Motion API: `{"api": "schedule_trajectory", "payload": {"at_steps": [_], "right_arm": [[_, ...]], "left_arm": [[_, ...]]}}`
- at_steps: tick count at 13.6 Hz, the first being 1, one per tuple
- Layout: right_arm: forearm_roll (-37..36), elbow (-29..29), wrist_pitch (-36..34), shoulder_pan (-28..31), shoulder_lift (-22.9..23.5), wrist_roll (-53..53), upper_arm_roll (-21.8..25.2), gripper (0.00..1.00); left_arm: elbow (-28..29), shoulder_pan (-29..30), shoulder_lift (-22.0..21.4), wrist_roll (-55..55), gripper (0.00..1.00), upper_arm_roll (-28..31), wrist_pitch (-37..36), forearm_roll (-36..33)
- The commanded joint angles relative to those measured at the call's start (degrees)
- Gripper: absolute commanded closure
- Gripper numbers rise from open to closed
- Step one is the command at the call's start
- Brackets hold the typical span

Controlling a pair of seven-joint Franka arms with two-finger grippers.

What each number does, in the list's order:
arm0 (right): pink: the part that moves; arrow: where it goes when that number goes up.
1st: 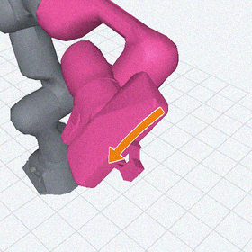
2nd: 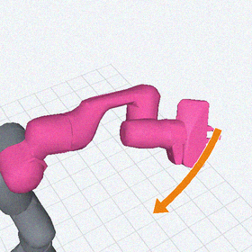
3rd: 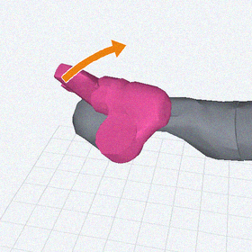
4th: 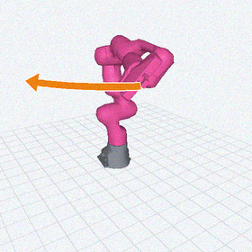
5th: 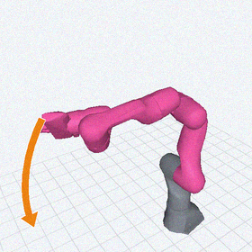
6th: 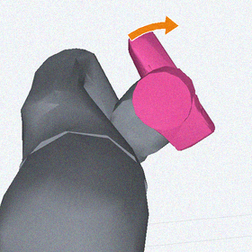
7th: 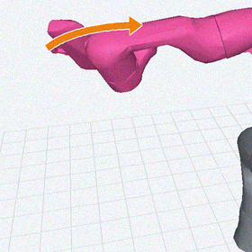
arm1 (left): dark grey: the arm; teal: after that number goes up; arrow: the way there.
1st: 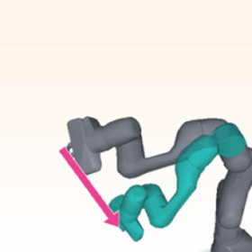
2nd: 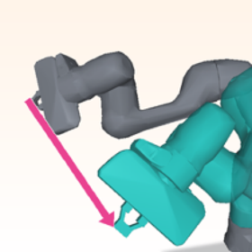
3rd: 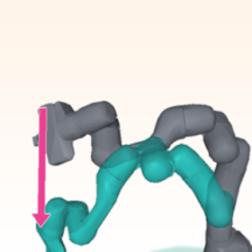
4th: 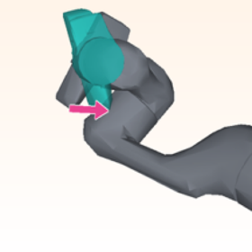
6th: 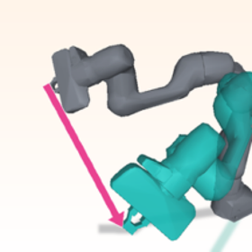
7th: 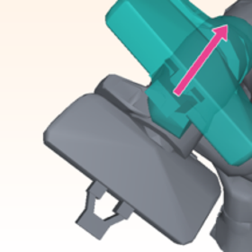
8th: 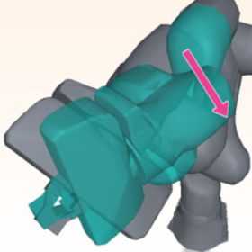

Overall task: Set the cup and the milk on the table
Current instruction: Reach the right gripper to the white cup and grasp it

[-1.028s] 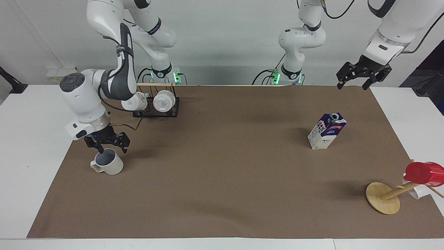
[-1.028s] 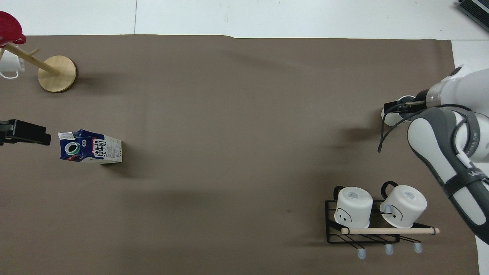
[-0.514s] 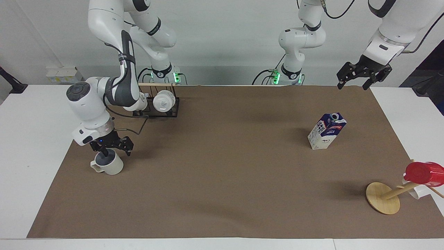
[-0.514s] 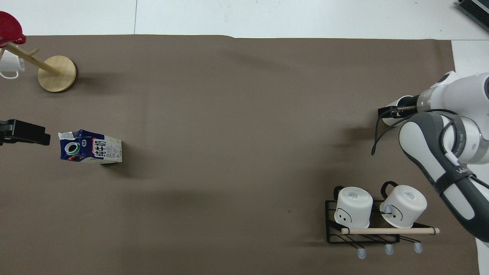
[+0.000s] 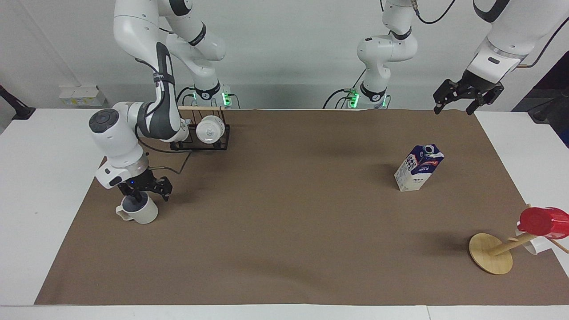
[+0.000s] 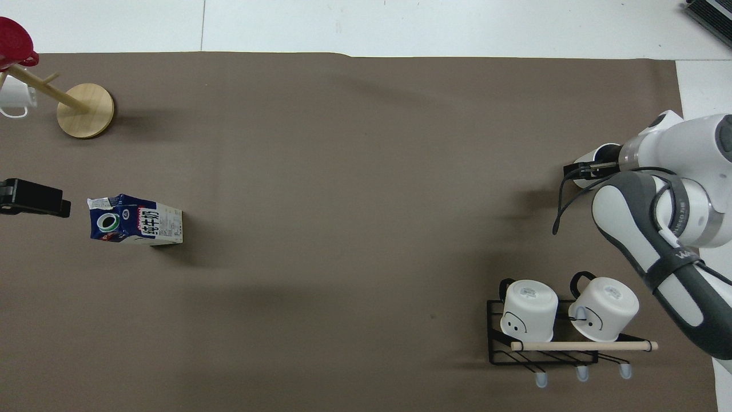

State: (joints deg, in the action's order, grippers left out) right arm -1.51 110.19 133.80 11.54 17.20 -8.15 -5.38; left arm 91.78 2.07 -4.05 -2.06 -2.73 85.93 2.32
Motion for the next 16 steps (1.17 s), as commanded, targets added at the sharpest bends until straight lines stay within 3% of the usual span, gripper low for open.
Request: {"api": "schedule_trajectory", "payload": {"at_steps": [1, 2, 3, 11, 16], "right_arm": [[-0.69, 0.82, 1.03, 0.76, -0.24, -2.66, -0.34, 0.57], [-0.69, 0.82, 1.03, 0.77, -0.24, -2.49, -0.34, 0.86], [-0.69, 0.82, 1.03, 0.77, -0.24, -2.05, -0.34, 0.98], [-0.69, 0.12, 0.15, 2.0, -1.64, -2.14, -0.42, 1.0], [-0.51, -1.73, -0.9, -1.77, -3.4, -1.18, -1.21, 1.0]], "left_arm": [[-0.81, 0.13, -0.26, 0.48, 0.0, 0.01, -1.03, -0.91], [-0.72, 0.13, -0.26, 0.48, 0.0, 0.01, -1.03, -0.91], [-0.72, 0.13, -0.26, 0.48, 0.0, 0.01, -1.03, -0.91], [-0.72, 0.04, -0.52, 0.57, 0.0, 0.01, -1.2, -0.91], [1.98, -0.4, -2.09, 0.57, 0.0, -0.08, -0.07, -0.83]]}}
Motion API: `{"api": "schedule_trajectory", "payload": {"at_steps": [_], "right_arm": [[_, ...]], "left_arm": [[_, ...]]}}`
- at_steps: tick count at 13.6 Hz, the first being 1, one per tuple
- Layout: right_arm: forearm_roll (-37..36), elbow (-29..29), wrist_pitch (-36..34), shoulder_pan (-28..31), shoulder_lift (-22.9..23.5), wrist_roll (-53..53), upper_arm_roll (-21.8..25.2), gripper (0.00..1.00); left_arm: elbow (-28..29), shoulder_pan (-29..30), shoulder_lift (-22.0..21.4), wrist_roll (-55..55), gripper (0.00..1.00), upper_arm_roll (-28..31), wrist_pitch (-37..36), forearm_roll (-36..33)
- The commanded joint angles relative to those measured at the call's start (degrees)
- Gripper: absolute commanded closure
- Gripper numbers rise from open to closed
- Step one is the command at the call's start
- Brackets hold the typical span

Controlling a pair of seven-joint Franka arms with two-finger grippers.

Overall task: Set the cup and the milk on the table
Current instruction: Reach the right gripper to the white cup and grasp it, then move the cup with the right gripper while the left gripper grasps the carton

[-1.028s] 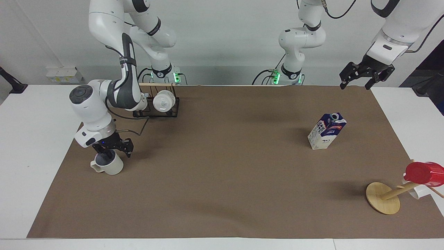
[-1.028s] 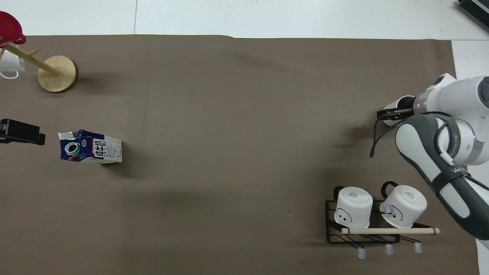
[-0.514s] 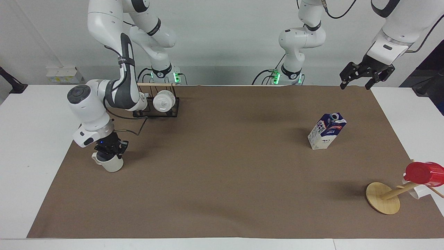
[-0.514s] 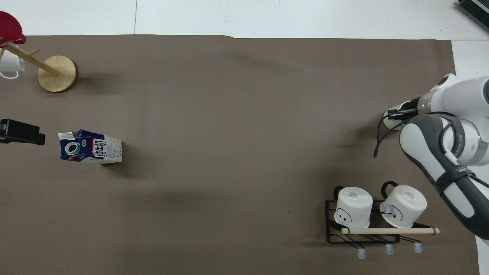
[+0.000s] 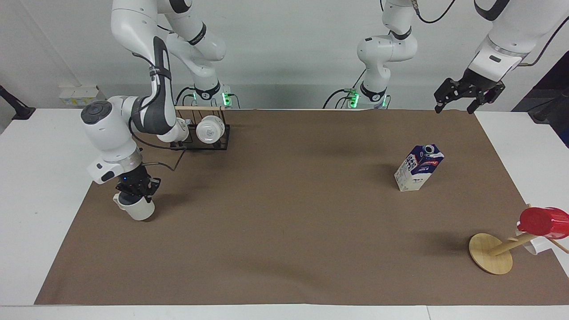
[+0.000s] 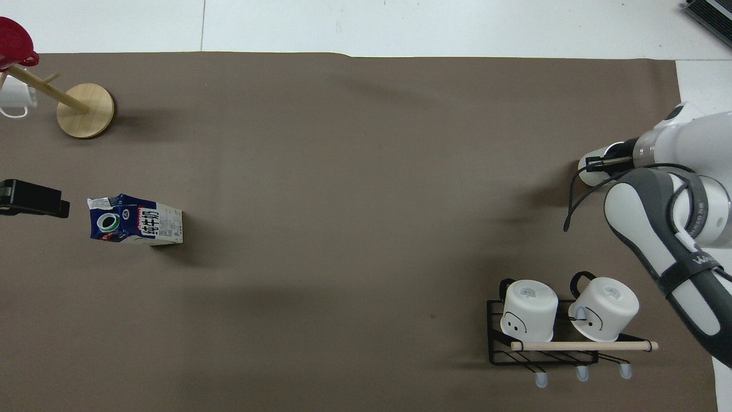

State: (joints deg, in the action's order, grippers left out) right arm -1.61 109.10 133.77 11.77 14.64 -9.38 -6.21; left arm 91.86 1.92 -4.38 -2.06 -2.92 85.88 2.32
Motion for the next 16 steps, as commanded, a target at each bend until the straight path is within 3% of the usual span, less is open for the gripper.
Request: {"api": "schedule_trajectory", "payload": {"at_steps": [1, 3, 5, 12, 16], "right_arm": [[-0.41, -0.73, -1.23, -3.41, -0.84, 2.68, -0.38, 1.0], [-0.67, -0.9, -1.23, -7.36, -0.84, 8.91, -0.21, 1.0], [-0.67, -1.26, -1.32, -9.65, -0.75, 12.35, -0.29, 1.0], [-3.04, -2.66, -5.62, -23.0, -0.23, 31.76, -0.29, 1.0], [-3.57, -2.75, -5.62, -28.81, 0.74, 40.39, -0.29, 1.0]], "left_arm": [[5.14, 0.01, -3.6, 0.57, 0.0, 0.1, 2.51, -0.83], [13.31, -0.08, -7.82, 0.48, 0.0, 0.1, 9.35, -0.83], [17.64, -0.17, -9.51, 0.39, 0.0, 0.1, 13.16, -0.83], [24.94, -0.25, -8.46, 0.65, 0.0, 0.1, 22.29, -0.82], [25.65, 0.27, -6.0, 0.3, 0.0, 0.1, 25.99, -0.74]]}}
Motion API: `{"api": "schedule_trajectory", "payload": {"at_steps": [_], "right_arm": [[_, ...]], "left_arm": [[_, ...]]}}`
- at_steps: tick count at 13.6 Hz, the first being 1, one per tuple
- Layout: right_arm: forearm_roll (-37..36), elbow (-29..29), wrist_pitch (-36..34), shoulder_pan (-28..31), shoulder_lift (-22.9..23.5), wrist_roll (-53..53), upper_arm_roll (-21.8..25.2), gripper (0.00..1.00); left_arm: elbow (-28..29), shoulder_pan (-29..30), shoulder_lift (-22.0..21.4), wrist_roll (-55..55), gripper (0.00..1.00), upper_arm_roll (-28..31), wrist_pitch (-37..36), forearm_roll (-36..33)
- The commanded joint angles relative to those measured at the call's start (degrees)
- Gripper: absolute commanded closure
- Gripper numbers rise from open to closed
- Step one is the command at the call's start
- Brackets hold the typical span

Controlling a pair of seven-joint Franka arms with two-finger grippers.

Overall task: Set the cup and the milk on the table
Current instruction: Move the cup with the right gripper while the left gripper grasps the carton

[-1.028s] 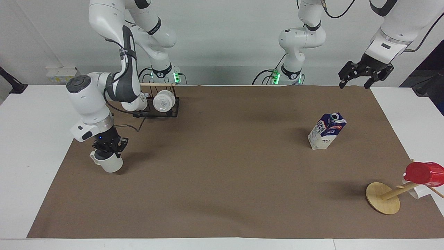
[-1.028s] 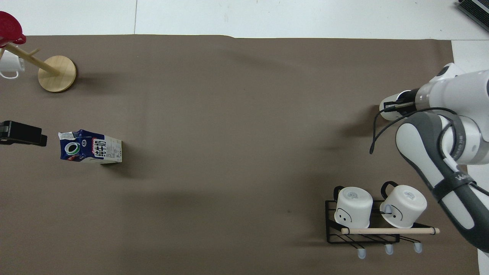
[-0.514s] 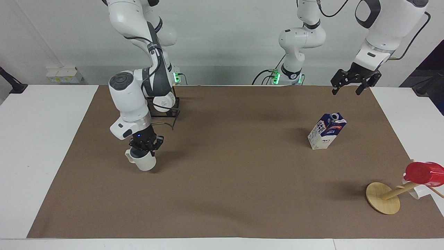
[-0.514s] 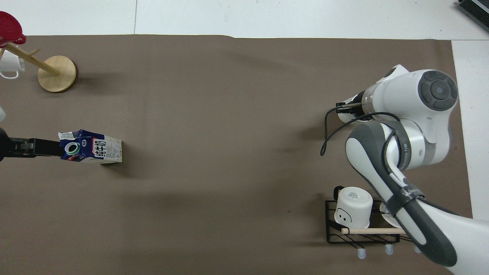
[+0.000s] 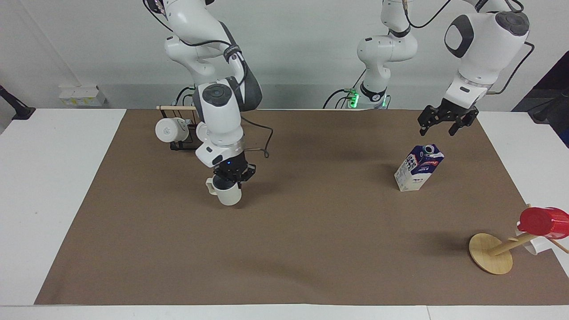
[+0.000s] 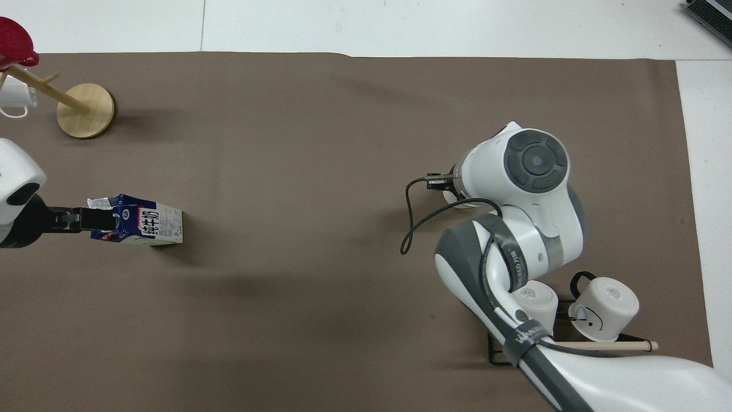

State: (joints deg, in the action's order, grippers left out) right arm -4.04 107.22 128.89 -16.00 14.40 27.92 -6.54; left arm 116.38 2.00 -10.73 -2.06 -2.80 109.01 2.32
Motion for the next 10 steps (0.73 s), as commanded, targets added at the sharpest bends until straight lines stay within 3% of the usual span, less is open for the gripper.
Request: {"api": "schedule_trajectory", "payload": {"at_steps": [1, 5, 10], "right_arm": [[-1.15, -0.87, -0.75, -2.18, 1.06, 4.84, 0.04, 1.0], [-5.71, -2.19, 0.21, -7.11, 4.31, 14.86, 0.04, 1.0], [-5.81, -3.77, 0.49, -10.63, 5.99, 20.76, 0.04, 1.0]], "left_arm": [[1.56, 0.19, 1.15, 0.3, 0.0, -0.01, 4.0, -0.82], [5.6, -0.33, 2.82, 0.22, 0.0, -0.01, 10.14, -0.74], [6.58, 0.19, 4.93, -0.14, 0.0, -0.01, 13.94, -0.83]]}}
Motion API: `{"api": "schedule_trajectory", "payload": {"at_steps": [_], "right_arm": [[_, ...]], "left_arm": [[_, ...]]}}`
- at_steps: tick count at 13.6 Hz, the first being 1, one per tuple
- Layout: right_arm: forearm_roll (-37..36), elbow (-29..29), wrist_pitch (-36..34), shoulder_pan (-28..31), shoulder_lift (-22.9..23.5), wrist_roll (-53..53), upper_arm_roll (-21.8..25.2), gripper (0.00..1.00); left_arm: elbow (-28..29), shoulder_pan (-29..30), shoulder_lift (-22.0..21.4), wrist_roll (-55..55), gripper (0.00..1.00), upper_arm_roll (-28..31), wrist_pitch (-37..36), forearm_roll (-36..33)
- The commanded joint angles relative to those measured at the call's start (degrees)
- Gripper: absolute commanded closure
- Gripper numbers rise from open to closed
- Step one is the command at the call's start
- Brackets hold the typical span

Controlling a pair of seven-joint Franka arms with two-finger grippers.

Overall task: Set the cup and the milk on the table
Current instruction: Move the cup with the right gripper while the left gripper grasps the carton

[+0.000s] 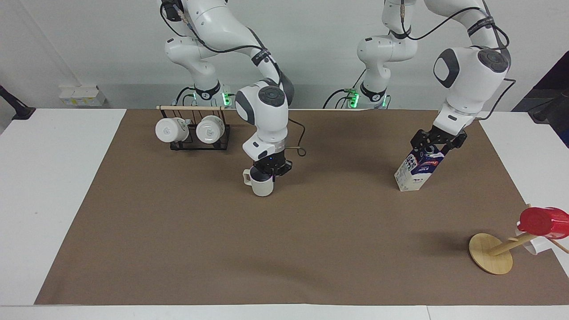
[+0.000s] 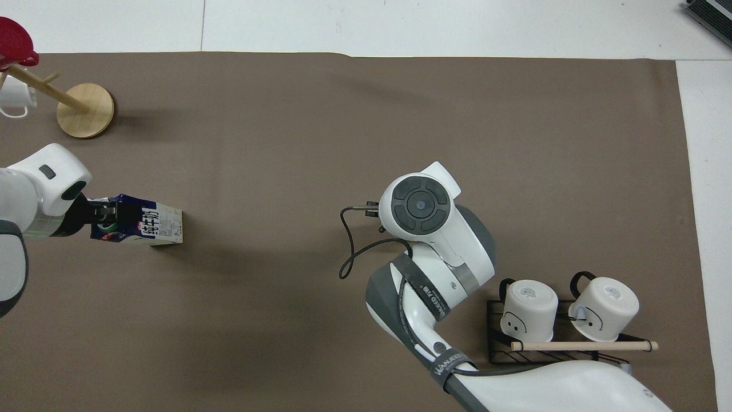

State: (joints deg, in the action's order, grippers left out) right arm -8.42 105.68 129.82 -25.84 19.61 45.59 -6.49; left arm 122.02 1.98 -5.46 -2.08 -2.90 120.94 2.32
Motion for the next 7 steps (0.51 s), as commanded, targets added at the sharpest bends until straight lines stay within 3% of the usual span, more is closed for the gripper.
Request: {"api": "schedule_trajectory", "payload": {"at_steps": [1, 3, 6, 7], "right_arm": [[-1.25, -2.24, -0.45, -1.66, 0.78, 3.36, -0.01, 1.0], [-1.25, -1.71, -0.54, -1.84, 0.87, 3.37, -0.01, 0.99], [-0.9, -1.97, -0.19, -3.85, 1.83, 3.45, -0.01, 0.96], [-0.9, -2.23, -0.36, -3.95, 2.09, 3.46, -0.01, 0.94]], "left_arm": [[0.94, 0.39, -0.35, -0.11, 0.0, 0.18, 2.36, -0.83], [0.85, 1.44, -0.08, -2.03, 0.0, 0.18, 2.54, -0.83], [0.85, 1.54, -0.08, -2.84, 0.32, 0.18, 2.11, -0.83], [0.85, 1.54, -0.08, -2.66, 0.38, 0.18, 2.1, -0.83]]}}
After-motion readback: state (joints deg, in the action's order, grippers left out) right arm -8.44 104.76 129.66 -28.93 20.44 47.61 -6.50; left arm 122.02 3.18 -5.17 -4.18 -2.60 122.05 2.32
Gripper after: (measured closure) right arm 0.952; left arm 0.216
